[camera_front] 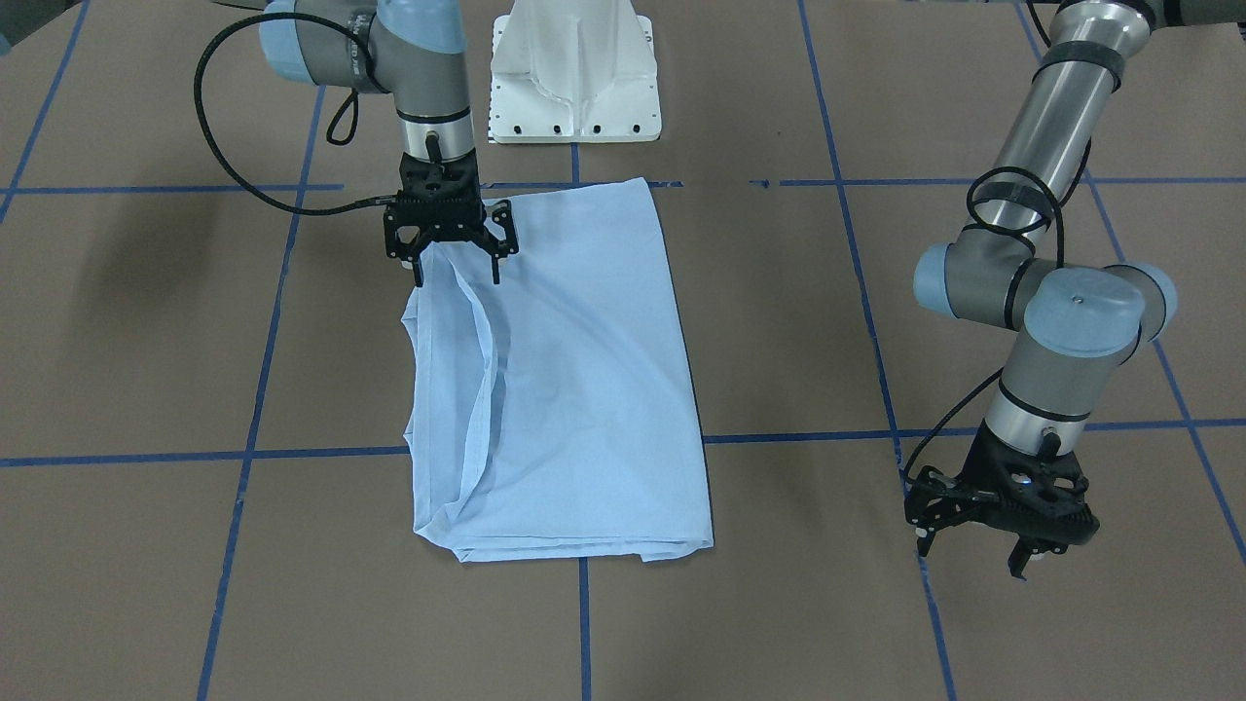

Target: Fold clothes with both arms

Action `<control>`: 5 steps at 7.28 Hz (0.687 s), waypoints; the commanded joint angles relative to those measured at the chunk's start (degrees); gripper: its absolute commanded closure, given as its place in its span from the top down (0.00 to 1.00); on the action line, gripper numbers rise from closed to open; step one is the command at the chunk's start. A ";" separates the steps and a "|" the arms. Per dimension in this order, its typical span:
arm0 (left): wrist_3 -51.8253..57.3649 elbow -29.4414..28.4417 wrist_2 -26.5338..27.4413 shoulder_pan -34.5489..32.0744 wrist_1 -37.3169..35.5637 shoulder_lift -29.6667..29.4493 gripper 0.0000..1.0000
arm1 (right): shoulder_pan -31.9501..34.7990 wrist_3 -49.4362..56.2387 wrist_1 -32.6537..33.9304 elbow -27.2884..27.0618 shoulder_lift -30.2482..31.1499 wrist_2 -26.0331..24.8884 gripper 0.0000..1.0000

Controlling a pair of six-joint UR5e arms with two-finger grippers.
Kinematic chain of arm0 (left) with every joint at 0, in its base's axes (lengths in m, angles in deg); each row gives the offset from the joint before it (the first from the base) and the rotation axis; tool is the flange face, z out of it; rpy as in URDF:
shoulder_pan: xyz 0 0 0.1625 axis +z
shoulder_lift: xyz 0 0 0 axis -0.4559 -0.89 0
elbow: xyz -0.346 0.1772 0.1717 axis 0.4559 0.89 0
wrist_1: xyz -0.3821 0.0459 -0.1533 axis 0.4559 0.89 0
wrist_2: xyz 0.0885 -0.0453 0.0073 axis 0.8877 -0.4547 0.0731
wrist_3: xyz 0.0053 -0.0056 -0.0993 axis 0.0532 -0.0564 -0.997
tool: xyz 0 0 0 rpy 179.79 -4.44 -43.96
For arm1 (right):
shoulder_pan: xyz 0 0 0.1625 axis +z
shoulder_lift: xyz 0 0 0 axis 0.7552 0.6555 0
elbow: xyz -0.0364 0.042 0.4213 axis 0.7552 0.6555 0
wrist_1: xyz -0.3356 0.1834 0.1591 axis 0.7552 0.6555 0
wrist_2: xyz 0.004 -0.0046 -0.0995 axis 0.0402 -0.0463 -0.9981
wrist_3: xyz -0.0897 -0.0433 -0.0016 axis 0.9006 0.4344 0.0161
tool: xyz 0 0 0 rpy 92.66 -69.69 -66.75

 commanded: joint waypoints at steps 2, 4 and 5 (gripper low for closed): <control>0.09 -0.09 0.00 0.02 0.00 0.02 1.00 | 2.79 1.25 -1.40 9.28 -7.02 1.72 0.35; 0.09 -0.09 0.00 0.02 0.00 0.10 1.00 | 2.71 1.25 -1.93 9.65 -7.12 1.81 0.27; 0.09 -0.09 0.00 0.02 0.00 0.11 1.00 | 2.79 1.16 -1.94 9.65 -7.21 1.81 0.16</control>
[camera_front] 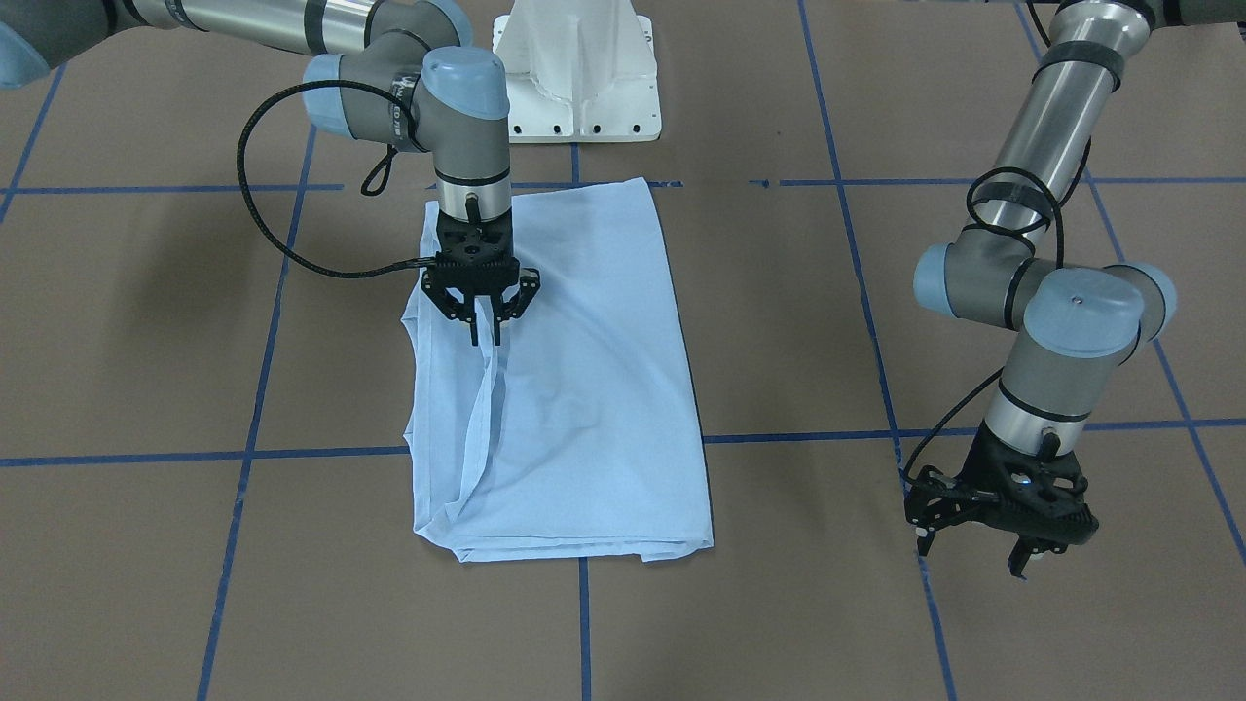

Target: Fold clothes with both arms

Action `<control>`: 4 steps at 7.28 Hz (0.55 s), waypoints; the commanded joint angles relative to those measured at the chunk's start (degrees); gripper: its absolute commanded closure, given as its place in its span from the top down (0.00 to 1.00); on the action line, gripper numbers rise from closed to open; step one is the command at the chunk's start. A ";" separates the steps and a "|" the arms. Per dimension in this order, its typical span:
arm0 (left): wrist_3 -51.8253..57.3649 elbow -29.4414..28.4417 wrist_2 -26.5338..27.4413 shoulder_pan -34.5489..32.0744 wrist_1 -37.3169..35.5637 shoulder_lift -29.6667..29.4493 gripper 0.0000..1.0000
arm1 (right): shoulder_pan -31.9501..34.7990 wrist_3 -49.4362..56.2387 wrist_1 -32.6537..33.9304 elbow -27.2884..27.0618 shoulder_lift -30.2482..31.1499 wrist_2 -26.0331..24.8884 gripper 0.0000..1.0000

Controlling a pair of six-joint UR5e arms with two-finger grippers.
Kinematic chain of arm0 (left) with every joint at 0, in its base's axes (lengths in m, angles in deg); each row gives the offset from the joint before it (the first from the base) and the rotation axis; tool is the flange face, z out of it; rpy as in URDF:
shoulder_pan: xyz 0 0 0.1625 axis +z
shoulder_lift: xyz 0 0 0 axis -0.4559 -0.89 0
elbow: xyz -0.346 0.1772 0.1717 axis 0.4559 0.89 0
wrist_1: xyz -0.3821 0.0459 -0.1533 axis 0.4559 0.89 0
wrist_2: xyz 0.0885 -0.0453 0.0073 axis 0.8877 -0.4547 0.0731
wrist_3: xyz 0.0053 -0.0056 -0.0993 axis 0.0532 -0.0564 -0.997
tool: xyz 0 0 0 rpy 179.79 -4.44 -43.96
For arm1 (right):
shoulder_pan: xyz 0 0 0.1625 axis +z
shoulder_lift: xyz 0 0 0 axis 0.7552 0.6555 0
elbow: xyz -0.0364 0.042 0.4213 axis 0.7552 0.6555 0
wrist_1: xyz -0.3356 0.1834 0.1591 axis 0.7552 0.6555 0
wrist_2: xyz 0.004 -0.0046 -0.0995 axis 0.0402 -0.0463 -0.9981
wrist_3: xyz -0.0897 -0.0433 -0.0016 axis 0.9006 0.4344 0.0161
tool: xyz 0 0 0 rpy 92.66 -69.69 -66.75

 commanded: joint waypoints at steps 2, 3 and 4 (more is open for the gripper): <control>0.00 0.00 0.00 0.09 0.00 0.03 1.00 | 0.08 -0.05 -0.28 0.21 -0.17 0.03 0.00; 0.00 0.00 0.00 0.09 0.00 0.03 1.00 | 0.17 0.12 -0.28 0.21 0.01 0.03 0.00; 0.00 0.00 0.00 0.09 0.09 0.03 1.00 | 0.51 0.39 -0.37 -0.13 0.53 0.03 0.00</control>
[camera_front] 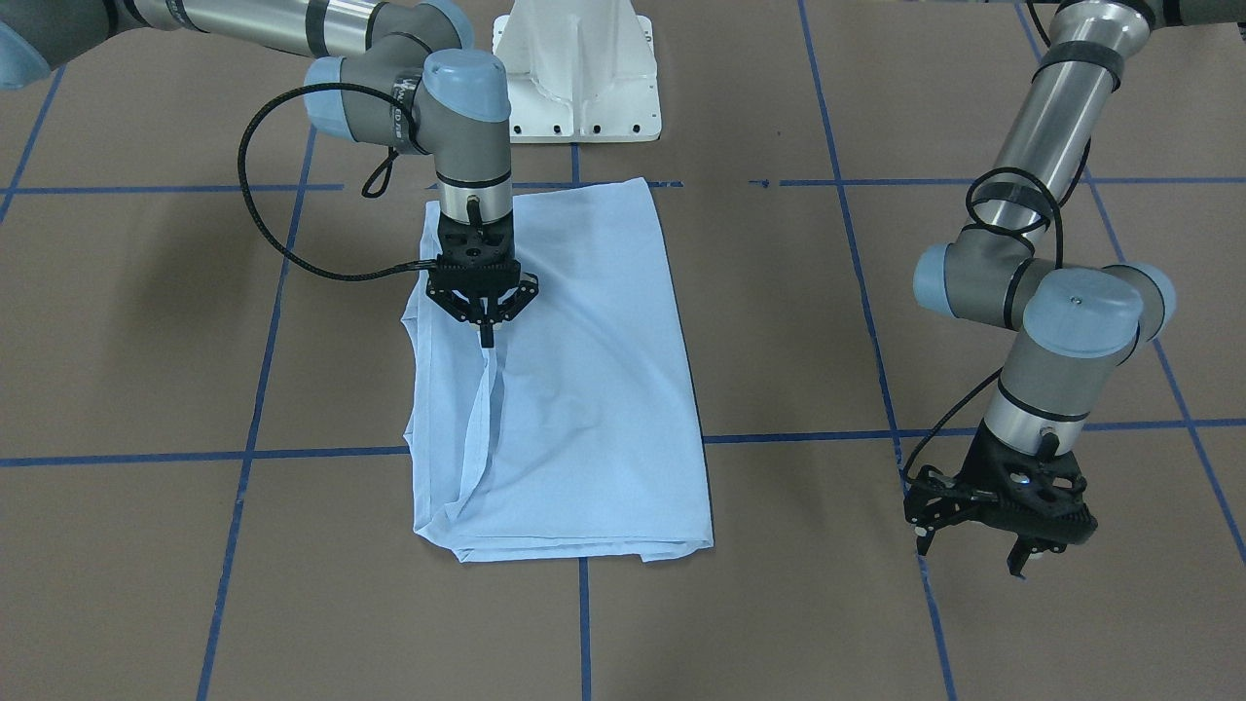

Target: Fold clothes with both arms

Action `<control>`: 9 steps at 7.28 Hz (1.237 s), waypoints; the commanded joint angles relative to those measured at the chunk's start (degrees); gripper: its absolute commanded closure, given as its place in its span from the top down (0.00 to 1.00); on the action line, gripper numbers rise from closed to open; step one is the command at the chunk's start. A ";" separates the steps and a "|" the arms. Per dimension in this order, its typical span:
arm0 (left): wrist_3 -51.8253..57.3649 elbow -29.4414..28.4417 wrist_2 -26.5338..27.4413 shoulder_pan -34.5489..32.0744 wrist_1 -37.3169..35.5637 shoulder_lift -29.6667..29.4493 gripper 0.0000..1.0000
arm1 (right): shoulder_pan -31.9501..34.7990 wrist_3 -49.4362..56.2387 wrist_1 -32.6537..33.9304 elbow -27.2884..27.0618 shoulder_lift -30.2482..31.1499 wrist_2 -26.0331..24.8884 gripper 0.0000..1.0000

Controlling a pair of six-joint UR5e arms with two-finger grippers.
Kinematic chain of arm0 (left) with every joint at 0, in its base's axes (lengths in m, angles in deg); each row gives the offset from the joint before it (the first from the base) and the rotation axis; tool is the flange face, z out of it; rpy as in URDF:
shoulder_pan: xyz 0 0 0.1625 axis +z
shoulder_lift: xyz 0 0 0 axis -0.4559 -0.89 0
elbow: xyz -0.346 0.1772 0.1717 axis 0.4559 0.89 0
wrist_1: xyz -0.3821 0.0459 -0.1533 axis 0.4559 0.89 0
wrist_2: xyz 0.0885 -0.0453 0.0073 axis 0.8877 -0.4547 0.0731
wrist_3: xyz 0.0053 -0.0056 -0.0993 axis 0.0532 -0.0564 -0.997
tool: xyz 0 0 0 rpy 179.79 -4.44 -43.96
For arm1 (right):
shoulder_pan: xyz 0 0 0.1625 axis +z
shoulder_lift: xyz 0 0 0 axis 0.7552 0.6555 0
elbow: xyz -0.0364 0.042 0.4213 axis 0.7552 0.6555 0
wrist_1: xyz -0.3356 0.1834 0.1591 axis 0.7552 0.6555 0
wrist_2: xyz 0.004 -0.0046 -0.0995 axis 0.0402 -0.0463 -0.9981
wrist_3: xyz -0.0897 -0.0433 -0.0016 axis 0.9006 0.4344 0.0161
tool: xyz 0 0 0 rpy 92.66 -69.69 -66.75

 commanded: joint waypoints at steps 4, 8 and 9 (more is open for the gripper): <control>-0.09 0.53 0.00 0.00 0.50 0.79 1.00 | 0.99 0.96 -1.74 -0.98 6.08 0.09 0.00; -0.09 0.44 0.00 0.09 0.51 0.79 1.00 | 0.82 0.88 -1.75 -0.90 7.50 -0.18 0.15; -0.09 0.44 0.00 0.18 0.51 0.79 1.00 | 0.64 0.70 -1.75 -0.72 7.33 -0.44 0.99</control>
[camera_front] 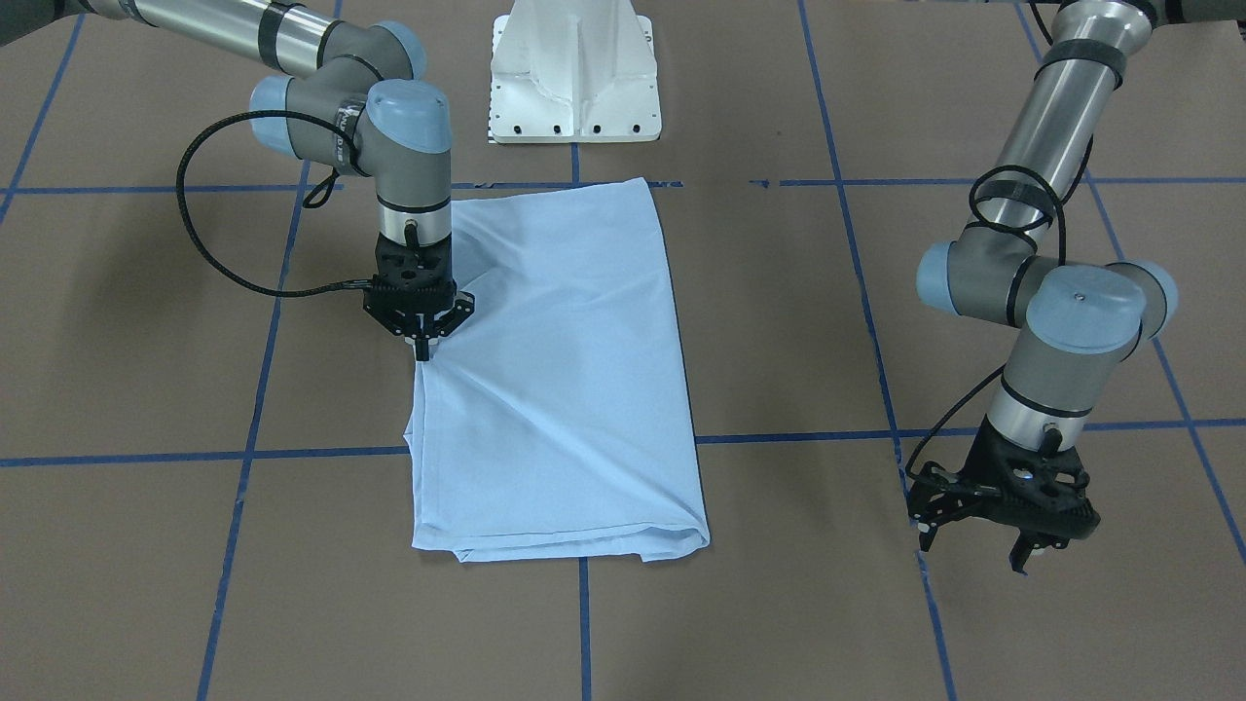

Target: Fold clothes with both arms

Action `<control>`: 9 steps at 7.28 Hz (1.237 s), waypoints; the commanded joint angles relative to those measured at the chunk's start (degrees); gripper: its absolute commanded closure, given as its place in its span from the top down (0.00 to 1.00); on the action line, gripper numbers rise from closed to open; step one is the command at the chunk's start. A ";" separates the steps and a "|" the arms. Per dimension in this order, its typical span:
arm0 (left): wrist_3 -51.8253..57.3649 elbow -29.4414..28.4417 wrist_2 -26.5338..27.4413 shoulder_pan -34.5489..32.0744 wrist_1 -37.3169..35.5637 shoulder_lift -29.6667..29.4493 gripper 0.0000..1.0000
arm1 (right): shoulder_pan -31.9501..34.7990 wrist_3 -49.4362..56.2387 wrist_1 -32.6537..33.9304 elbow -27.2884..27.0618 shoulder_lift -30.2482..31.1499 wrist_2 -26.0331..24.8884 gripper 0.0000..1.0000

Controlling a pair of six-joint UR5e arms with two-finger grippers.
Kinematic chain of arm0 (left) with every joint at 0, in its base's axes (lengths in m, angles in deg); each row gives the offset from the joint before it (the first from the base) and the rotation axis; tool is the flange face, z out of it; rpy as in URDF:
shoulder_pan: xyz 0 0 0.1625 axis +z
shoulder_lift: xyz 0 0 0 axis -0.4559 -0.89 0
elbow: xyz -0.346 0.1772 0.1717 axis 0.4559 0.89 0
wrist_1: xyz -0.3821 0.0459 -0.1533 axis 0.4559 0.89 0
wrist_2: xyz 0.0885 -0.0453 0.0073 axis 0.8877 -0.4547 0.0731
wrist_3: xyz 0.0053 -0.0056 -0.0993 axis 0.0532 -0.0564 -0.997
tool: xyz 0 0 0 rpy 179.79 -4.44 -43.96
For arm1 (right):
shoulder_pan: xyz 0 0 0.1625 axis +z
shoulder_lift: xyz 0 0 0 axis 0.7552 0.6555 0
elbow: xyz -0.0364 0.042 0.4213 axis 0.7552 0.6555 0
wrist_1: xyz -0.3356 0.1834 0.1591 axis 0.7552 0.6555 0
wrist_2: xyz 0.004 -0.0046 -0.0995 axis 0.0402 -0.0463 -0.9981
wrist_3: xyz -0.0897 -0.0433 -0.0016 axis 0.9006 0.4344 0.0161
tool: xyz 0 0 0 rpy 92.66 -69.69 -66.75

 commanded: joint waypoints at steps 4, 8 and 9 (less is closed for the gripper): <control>-6.97 7.16 -7.80 0.43 -0.43 2.96 1.00 | 5.79 -1.01 -17.33 -1.81 3.80 11.01 1.00; -33.68 38.07 -6.44 16.20 -1.05 19.38 1.00 | 4.22 -19.07 -24.15 -18.40 21.11 11.04 1.00; -40.97 44.67 -0.59 23.82 -1.14 23.69 1.00 | 2.91 -22.60 -29.74 -18.51 23.75 10.34 1.00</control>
